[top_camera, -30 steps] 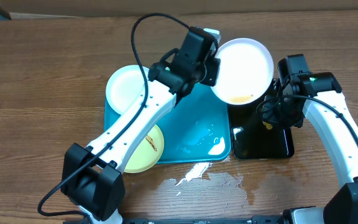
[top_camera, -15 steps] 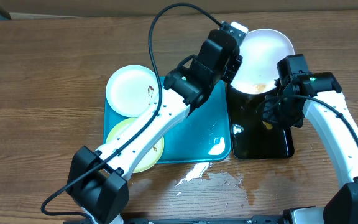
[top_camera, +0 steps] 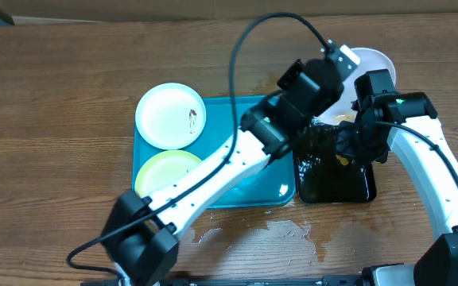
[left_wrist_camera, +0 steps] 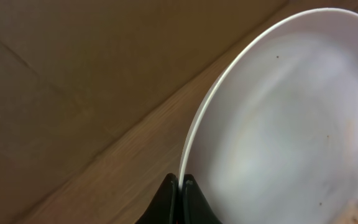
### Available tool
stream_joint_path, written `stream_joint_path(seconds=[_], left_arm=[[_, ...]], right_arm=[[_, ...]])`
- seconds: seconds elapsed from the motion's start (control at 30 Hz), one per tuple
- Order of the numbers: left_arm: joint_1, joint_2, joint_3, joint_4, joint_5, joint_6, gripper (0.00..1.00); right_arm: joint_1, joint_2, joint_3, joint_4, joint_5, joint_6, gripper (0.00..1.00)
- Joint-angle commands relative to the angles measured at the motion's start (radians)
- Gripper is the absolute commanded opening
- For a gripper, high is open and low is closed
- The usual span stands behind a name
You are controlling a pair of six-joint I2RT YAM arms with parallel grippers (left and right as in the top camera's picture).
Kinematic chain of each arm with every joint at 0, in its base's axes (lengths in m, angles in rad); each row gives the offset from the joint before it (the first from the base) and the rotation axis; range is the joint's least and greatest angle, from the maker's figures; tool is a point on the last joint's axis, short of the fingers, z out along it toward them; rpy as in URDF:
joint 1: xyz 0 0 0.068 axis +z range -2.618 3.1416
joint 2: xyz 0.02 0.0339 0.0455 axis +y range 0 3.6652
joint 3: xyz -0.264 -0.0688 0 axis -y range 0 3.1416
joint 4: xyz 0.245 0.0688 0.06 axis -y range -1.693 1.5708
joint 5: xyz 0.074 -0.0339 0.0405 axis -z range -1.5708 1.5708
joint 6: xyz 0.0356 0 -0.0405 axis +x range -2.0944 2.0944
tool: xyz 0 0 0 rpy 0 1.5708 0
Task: Clean dirty plates on tray and stack at the side
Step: 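Lift the scrubbed white plate with the left gripper and carry it rightward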
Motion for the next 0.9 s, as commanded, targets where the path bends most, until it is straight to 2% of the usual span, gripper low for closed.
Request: stream_joint_path(seconds=[0.0,0.1,0.47,0.57,0.63,0.7,0.73,0.77,0.87], left_arm=[[-0.014,0.051,0.024,0.031,-0.147,0.056,0.04],[-0.02,0.063,0.024,0.071,-0.219,0.056,0.04],[-0.032,0.064,0.024,0.098,-0.252,0.055,0.04],[-0.047,0.057,0.024,0.122,-0.339,0.032,0.04],[-0.052,0.058,0.024,0.142,-0.338,0.026,0.04],[-0.064,0.054,0.024,0.164,-0.414,0.064,0.04],[-0.064,0.054,0.024,0.181,-0.458,0.05,0.04],[-0.06,0.054,0.024,0.175,-0.457,0.012,0.04],[-0.056,0.055,0.024,0.155,-0.438,-0.003,0.04]], right_arm=[[-0.003,-0.003,-0.003,0.003,0.01,0.005,0.1],[-0.003,-0.003,-0.003,0.003,0.01,0.005,0.1],[-0.003,-0.003,-0.003,0.003,0.01,0.005,0.1],[-0.003,-0.003,-0.003,0.003,0.01,0.005,0.1],[-0.003,-0.003,-0.003,0.003,0.01,0.005,0.1],[-0.003,-0.003,-0.003,0.003,0.01,0.005,0.1],[-0.003,-0.003,-0.003,0.002,0.01,0.005,0.1],[-0.003,-0.003,-0.003,0.003,0.01,0.005,0.1],[-0.003,-0.003,-0.003,0.006,0.01,0.005,0.1]])
